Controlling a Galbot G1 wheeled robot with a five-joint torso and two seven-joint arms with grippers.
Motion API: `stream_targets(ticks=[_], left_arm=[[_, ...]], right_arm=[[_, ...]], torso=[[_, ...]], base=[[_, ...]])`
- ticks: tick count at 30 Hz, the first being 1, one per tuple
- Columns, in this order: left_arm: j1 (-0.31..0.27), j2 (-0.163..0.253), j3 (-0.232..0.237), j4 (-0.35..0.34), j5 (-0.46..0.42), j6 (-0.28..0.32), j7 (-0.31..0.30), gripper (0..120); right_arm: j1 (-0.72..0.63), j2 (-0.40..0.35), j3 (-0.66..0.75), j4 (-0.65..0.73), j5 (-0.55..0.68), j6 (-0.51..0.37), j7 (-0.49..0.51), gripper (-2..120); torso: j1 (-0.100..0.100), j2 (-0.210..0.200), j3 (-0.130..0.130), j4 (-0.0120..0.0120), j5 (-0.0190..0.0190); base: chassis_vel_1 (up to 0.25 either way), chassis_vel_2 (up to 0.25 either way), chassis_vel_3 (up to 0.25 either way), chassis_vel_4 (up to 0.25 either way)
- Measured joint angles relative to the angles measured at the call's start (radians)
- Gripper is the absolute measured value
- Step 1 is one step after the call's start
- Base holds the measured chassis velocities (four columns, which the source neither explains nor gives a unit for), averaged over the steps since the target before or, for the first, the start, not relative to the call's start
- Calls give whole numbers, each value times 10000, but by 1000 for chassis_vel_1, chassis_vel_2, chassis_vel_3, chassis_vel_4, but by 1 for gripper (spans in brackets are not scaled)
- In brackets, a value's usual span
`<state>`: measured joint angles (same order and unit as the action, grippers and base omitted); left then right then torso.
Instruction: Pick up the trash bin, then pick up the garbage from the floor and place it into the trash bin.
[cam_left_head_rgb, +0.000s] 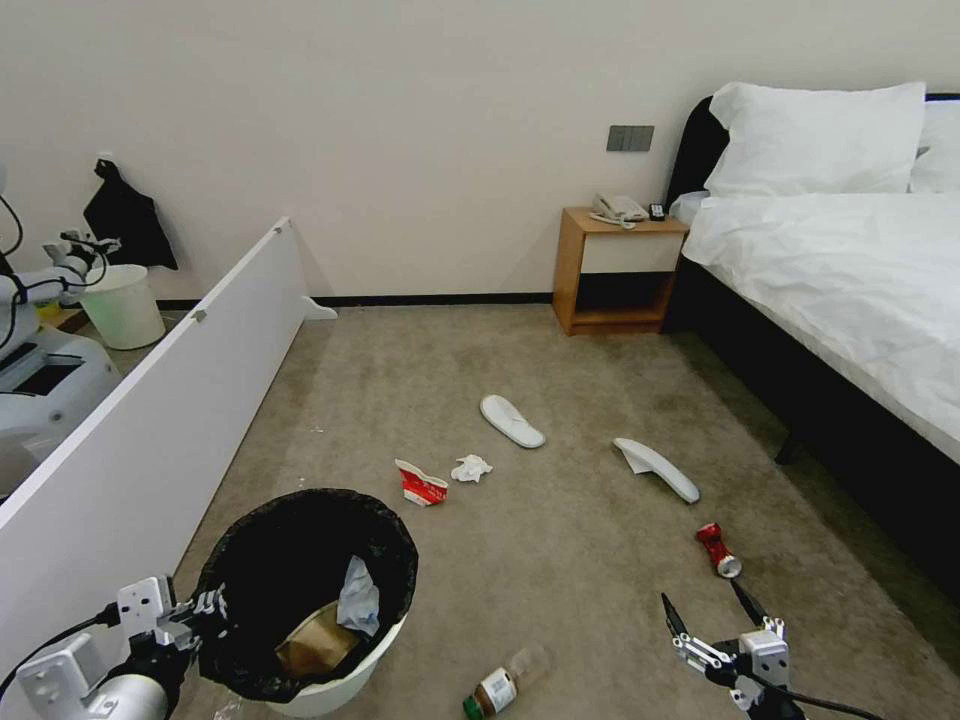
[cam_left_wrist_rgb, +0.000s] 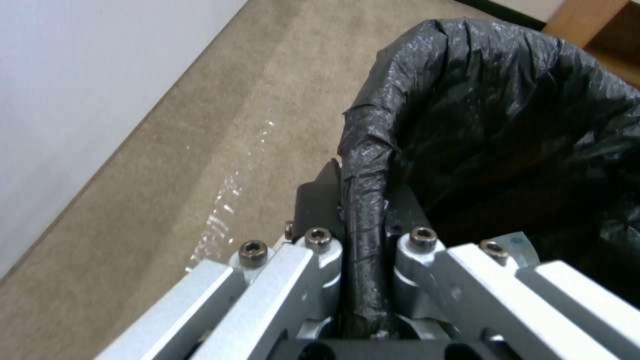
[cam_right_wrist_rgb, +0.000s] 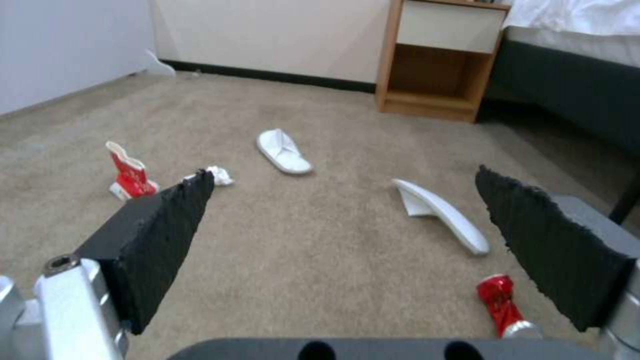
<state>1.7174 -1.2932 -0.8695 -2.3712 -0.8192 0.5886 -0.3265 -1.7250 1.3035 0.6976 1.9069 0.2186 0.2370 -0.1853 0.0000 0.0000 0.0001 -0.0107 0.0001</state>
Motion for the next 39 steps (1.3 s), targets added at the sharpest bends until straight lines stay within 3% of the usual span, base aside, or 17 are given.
stream_targets(ticks=[10, 13, 22, 31, 39], left_arm=[[67, -64, -31, -8, 17, 29, -31, 4], [127, -74, -15, -71, 86, 44, -40, 4], [209, 24, -5, -279, 155, 120, -117, 4], [290, -119, -14, -322, 300, 124, -128, 4], [358, -28, -9, -331, 346, 123, -120, 4]], right_arm=[[541, -925, -671, -638, -182, -441, -178, 100], [1074, -2145, -1344, -889, 76, -1267, -619, 100], [2278, -3792, -2784, -1929, 58, -2085, -1561, 100], [3777, -3957, -4705, -3336, -49, -1468, -3051, 100], [4987, -4133, -6083, -4336, -1098, -1027, -4539, 100]], torso=[[0, 0, -1, -3, 1], [0, 0, -1, 0, 1], [0, 0, 0, -4, -1], [0, 0, 0, 0, 0], [0, 0, 0, -2, -2]], base=[[-20, 16, 17, -14], [0, 0, 0, 0], [0, 0, 0, 0], [0, 0, 0, 0], [0, 0, 0, 0]])
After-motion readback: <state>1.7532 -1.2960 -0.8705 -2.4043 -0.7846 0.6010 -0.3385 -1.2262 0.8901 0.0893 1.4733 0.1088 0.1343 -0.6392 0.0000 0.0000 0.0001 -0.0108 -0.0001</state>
